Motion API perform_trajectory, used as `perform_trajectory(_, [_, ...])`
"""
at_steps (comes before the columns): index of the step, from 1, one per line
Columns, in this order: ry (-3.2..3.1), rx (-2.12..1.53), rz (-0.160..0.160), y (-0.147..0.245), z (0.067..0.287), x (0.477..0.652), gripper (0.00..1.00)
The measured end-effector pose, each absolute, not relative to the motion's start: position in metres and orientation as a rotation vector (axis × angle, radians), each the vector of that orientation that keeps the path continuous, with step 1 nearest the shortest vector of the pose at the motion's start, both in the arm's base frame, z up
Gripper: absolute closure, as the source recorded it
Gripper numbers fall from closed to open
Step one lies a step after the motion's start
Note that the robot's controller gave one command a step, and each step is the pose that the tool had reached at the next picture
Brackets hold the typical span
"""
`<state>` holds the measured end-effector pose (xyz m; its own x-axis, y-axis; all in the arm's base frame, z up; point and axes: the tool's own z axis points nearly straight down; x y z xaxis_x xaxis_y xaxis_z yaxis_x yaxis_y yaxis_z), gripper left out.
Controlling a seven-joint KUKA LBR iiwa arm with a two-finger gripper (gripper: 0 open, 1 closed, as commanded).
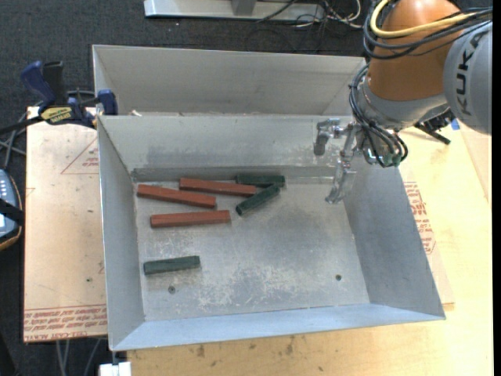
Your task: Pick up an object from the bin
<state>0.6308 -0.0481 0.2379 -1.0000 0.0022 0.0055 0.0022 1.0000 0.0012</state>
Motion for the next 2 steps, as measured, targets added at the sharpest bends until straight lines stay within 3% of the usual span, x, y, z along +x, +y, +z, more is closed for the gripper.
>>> perform_trajectory(1, [-3.144, -0.002, -0.001, -0.048, 0.243, 0.632, 0.00])
perform_trajectory(2, [-3.143, 0.161, 0.000, -0.031, 0.183, 0.640, 0.00])
